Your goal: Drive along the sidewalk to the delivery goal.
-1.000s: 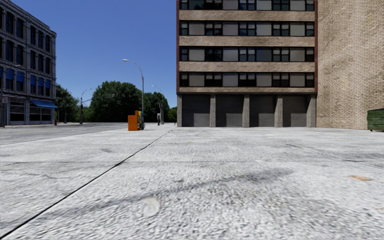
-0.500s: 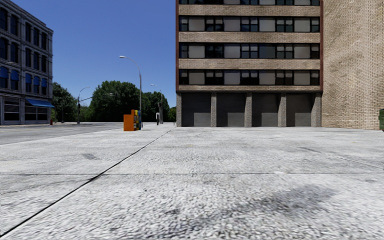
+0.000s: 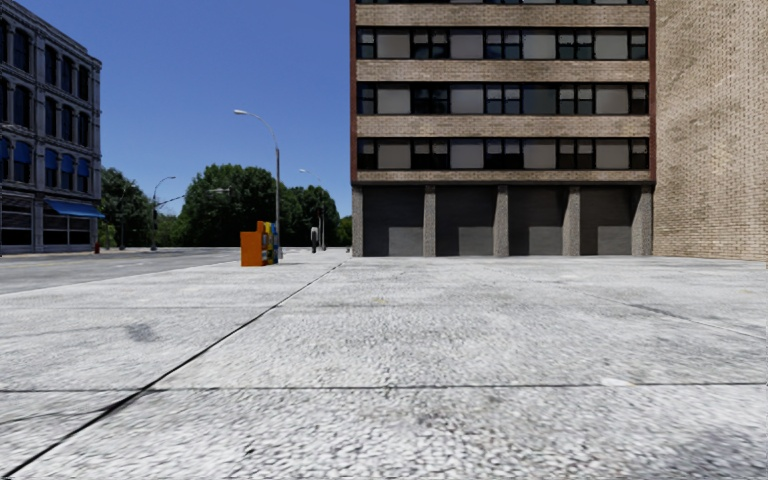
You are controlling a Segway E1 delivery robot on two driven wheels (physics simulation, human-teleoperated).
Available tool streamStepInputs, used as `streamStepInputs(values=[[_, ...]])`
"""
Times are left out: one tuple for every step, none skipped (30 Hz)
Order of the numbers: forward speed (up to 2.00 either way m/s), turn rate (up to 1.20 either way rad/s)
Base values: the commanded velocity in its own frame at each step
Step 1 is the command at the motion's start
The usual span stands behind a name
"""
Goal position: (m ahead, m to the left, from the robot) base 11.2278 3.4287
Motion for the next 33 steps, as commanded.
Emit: streamStepInputs(values=[[1.39, 0.00], [1.39, 0.00], [1.39, 0.00], [1.39, 0.00], [1.39, 0.00], [1.39, 0.00], [1.39, 0.00], [1.39, 0.03], [1.39, 0.13], [1.39, 0.13], [1.39, 0.16], [1.39, 0.21], [1.39, 0.24], [1.39, 0.25], [1.39, 0.25], [1.39, 0.25], [1.39, 0.25], [1.39, 0.25], [1.39, 0.25], [1.39, 0.25], [1.39, 0.25], [1.39, 0.26], [1.39, 0.27], [1.41, 0.27], [1.44, 0.28], [1.47, 0.31], [1.47, 0.31], [1.48, 0.36], [1.48, 0.38], [1.48, 0.39], [1.48, 0.40], [1.48, 0.40], [1.48, 0.40]])
